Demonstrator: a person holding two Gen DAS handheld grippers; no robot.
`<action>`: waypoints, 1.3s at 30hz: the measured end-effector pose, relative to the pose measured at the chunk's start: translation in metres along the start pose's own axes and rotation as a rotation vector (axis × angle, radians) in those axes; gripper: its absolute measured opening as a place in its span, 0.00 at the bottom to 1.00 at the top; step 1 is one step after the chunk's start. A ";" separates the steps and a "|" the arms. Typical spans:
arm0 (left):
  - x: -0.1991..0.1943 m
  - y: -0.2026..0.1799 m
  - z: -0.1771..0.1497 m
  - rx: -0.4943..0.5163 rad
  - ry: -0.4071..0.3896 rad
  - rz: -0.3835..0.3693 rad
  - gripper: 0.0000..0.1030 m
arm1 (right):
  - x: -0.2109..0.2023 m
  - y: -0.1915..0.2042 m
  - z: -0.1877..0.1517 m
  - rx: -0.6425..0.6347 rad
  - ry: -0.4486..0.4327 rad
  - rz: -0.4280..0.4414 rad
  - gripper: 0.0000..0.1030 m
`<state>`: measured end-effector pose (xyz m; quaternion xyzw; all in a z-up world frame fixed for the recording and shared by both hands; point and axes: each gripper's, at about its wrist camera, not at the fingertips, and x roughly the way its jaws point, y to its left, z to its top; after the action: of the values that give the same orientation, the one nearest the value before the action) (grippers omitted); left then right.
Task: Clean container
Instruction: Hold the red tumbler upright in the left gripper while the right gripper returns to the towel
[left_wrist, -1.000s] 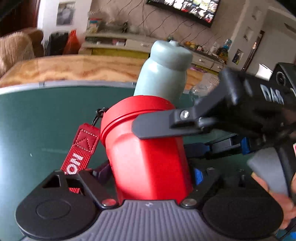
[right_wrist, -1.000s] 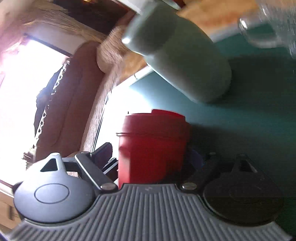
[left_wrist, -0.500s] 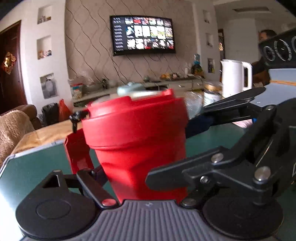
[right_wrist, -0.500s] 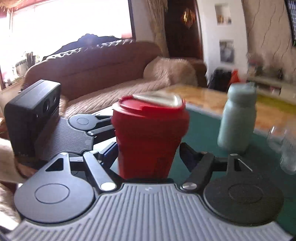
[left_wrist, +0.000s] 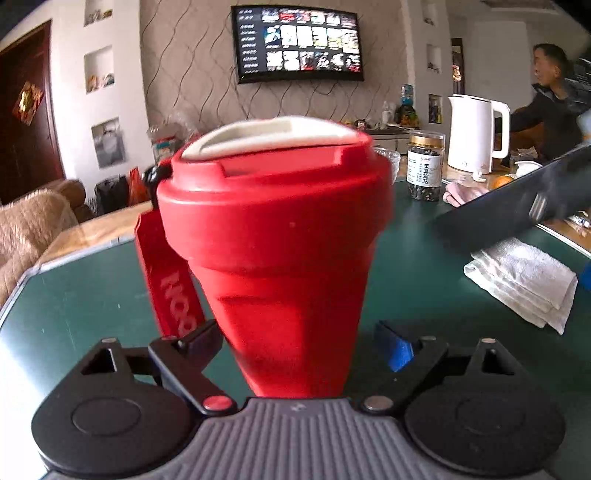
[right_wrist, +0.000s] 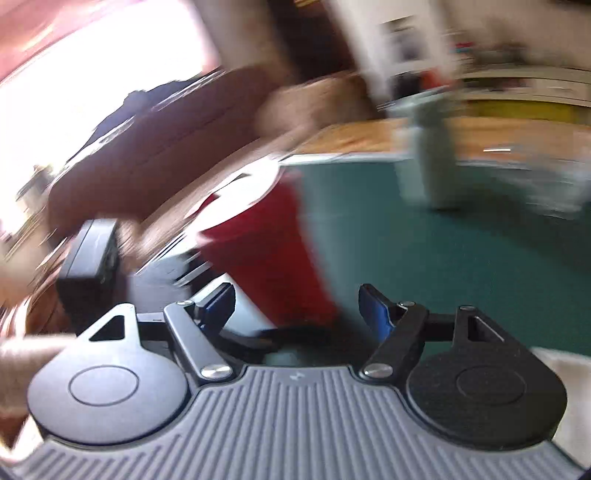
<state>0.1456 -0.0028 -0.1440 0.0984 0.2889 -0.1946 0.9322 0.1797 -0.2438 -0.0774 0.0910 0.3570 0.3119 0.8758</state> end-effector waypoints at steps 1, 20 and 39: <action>0.001 -0.001 -0.001 -0.006 0.007 0.001 0.90 | -0.014 -0.008 -0.004 0.016 -0.013 -0.087 0.79; 0.029 0.007 0.003 -0.125 0.083 0.009 0.91 | -0.024 -0.046 -0.071 -0.017 0.146 -0.490 0.08; 0.030 0.016 0.002 -0.144 0.094 -0.008 0.93 | -0.011 -0.013 -0.077 -0.002 0.169 -0.377 0.34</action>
<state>0.1761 0.0021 -0.1586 0.0390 0.3459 -0.1721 0.9215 0.1270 -0.2656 -0.1325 -0.0046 0.4395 0.1494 0.8857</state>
